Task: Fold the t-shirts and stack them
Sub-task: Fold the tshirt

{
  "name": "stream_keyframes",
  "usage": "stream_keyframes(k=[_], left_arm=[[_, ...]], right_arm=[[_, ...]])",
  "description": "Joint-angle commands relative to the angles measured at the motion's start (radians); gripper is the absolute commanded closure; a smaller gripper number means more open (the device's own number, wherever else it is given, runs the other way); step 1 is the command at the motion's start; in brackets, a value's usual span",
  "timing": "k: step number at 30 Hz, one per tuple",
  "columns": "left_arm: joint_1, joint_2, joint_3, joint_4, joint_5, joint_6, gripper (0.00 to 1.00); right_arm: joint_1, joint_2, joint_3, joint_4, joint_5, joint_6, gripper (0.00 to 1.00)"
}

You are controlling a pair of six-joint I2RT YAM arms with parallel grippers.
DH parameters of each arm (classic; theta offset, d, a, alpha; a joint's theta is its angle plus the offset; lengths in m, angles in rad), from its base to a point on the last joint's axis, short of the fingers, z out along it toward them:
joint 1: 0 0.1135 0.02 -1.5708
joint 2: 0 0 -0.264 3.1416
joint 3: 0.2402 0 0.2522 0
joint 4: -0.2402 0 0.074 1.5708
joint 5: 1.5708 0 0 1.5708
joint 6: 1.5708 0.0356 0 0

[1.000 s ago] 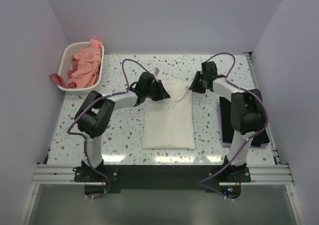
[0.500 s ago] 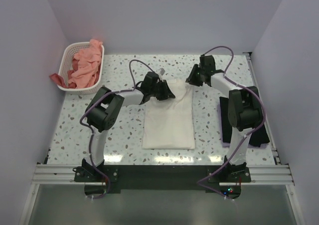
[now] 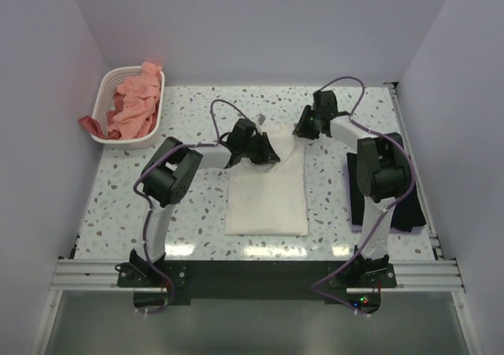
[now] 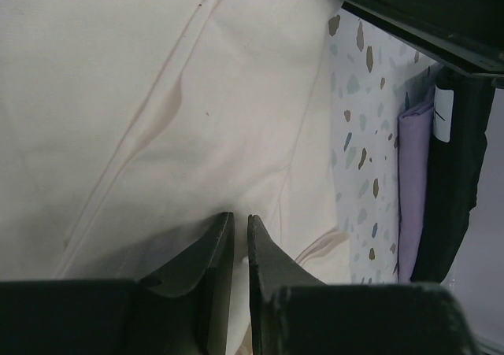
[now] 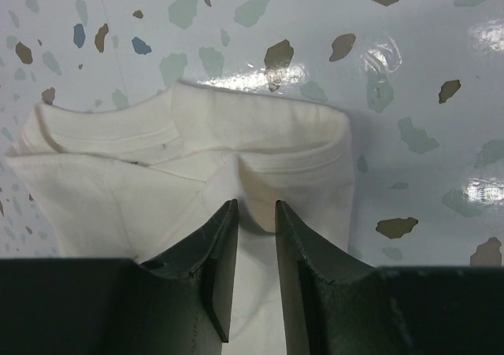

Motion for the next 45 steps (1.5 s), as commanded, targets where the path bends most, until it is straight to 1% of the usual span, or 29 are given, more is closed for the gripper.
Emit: stream_keyframes(k=[1,3,6,7,8,11,15,23,31,34,38,39,40,42,43,44,45], left_arm=[[-0.004,0.006,0.022,0.011,0.003,0.002,0.83],[-0.004,0.006,0.022,0.011,0.003,0.002,0.83],[-0.004,0.008,0.022,0.011,0.006,0.0,0.83],[-0.004,0.008,0.022,0.011,0.006,0.0,0.83],[-0.004,0.008,0.022,0.011,0.006,0.0,0.83],[-0.004,0.006,0.022,0.011,0.006,0.0,0.83],[-0.004,0.003,0.021,0.007,0.005,0.003,0.83],[-0.004,0.002,0.015,0.002,0.012,0.008,0.84],[-0.001,-0.012,0.039,-0.002,0.026,0.023,0.83],[0.014,-0.027,0.062,-0.007,0.044,0.029,0.8],[0.069,-0.087,0.076,0.011,0.089,0.023,0.74],[0.083,-0.124,0.075,0.01,0.092,0.023,0.73],[0.112,-0.144,0.07,0.007,0.095,0.022,0.72],[0.153,-0.21,0.035,-0.01,0.077,0.014,0.72],[0.166,-0.233,0.018,-0.022,0.06,0.009,0.72],[0.176,-0.256,0.003,-0.069,0.005,0.003,0.72],[0.187,-0.297,-0.037,-0.09,-0.024,-0.009,0.75]], right_arm=[[0.001,0.01,0.037,-0.009,-0.005,-0.024,0.71],[0.001,0.006,0.025,0.0,-0.013,-0.024,0.71],[0.001,0.003,0.028,-0.004,-0.01,-0.032,0.76],[0.001,0.002,0.03,-0.009,-0.006,-0.035,0.78],[0.001,-0.003,0.031,-0.021,0.014,-0.036,0.84],[-0.001,-0.018,0.037,-0.036,0.044,-0.047,0.89],[-0.004,-0.004,0.1,-0.082,0.085,-0.074,0.98],[-0.005,0.013,0.131,-0.116,0.153,-0.117,0.99],[-0.005,0.003,0.065,-0.115,0.199,-0.116,0.98],[-0.004,-0.003,0.062,-0.119,0.192,-0.121,0.93],[-0.004,-0.049,0.05,-0.108,0.182,-0.133,0.77],[-0.004,-0.059,0.05,-0.107,0.176,-0.139,0.71],[-0.004,-0.072,0.051,-0.105,0.176,-0.142,0.68],[-0.004,-0.112,0.056,-0.069,0.148,-0.159,0.62],[-0.004,-0.122,0.053,-0.043,0.13,-0.167,0.61],[-0.001,-0.131,0.047,-0.012,0.092,-0.176,0.61],[0.007,-0.135,0.048,0.016,0.058,-0.194,0.6]])
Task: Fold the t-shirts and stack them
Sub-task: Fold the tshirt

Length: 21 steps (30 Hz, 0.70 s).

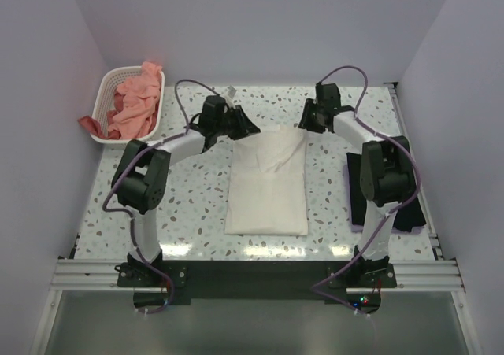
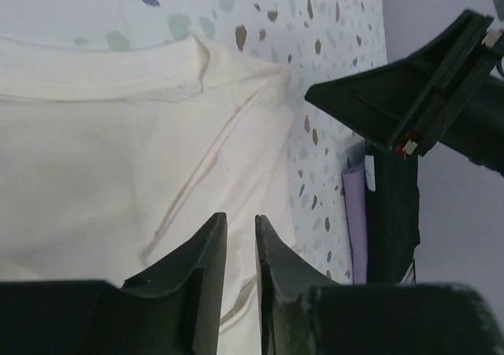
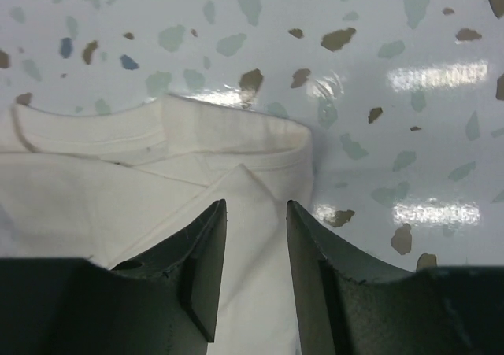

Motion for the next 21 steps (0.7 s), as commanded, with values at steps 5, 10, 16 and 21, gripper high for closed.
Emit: stream_keyframes(k=[5,10,16,21], left_arm=[[0.098,-0.223,-0.135,-0.138,-0.205,-0.03,0.82],[0.123,-0.206,-0.173,-0.155,-0.186,-0.038,0.85],[0.131,-0.13,-0.146,-0.175,-0.198,-0.02,0.85],[0.14,-0.061,-0.101,-0.209,-0.202,-0.012,0.85]], right_arm=[[0.102,0.015,0.169,0.166,-0.205,-0.159,0.59],[0.184,0.202,0.37,0.172,-0.286,-0.2,0.59],[0.247,0.343,0.549,0.18,-0.36,-0.289,0.59],[0.276,0.461,0.675,0.125,-0.333,-0.308,0.59]])
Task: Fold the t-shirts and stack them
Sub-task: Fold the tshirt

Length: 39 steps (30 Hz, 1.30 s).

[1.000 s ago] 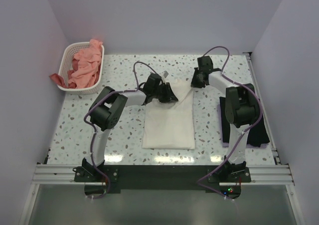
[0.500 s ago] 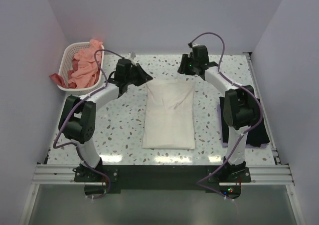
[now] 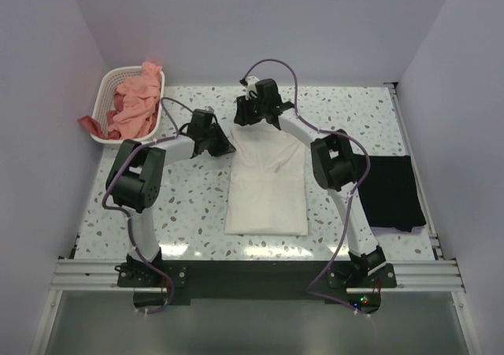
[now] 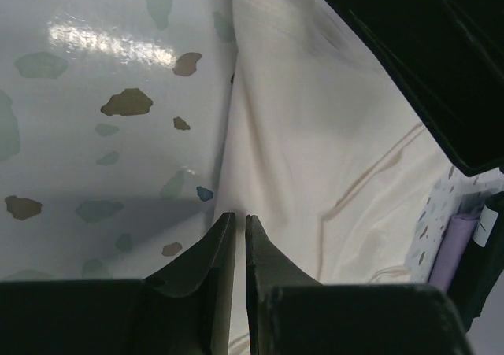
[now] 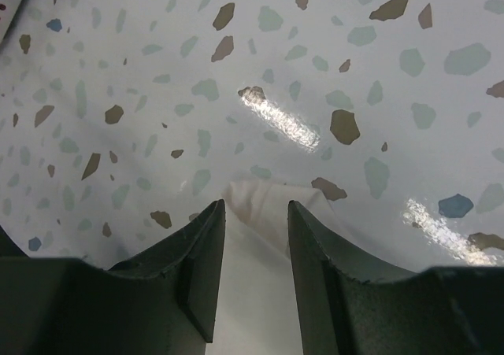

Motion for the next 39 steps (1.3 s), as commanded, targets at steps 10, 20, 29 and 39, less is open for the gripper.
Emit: stream_keyframes(k=[10,20,29,39], left_arm=[[0.021,0.097,0.093,-0.019,-0.014,0.011,0.86],[0.021,0.115,0.09,-0.022,-0.011,0.003,0.88],[0.021,0.117,0.084,-0.025,-0.011,0.003,0.89],[0.021,0.112,0.08,-0.024,-0.011,0.001,0.89]], right_arm=[[0.022,0.027,0.066,-0.02,-0.036,-0.084,0.58],[0.042,0.061,0.127,-0.078,-0.036,-0.129,0.57],[0.051,0.069,0.14,-0.115,0.017,-0.149,0.6],[0.051,0.063,0.149,-0.141,0.048,-0.167,0.69]])
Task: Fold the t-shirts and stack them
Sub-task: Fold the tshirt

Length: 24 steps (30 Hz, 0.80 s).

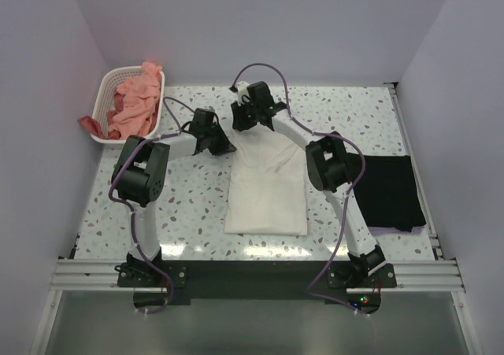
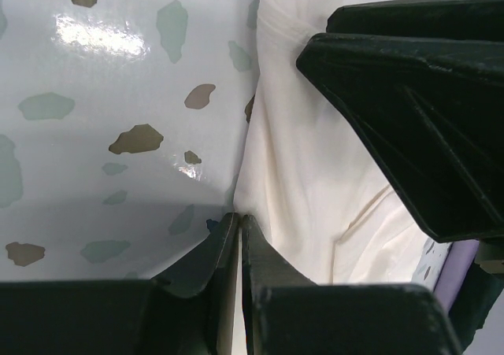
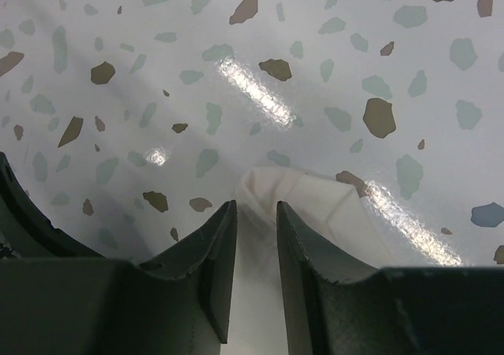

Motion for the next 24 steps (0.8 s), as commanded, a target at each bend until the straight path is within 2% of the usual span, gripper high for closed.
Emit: stream_keyframes(k=[1,9,14,24], left_arm=[[0.01,0.02,0.012,-0.003,-0.009,0.004,0.89],[0.012,0.023,0.009,-0.006,-0.009,0.003,0.9],[0.013,0.024,0.008,-0.008,-0.01,0.001,0.91],[0.013,0.018,-0.004,-0.005,-0.017,-0.004,0.92]], right_arm=[[0.003,-0.002,0.043,-0.008,0.018,-0.026,0.71],[0.003,-0.024,0.028,-0.018,0.029,-0.039,0.9],[0.003,-0.066,-0.006,0.007,0.063,-0.036,0.99],[-0.005,-0.145,-0.058,0.038,0.133,-0.023,1.0]])
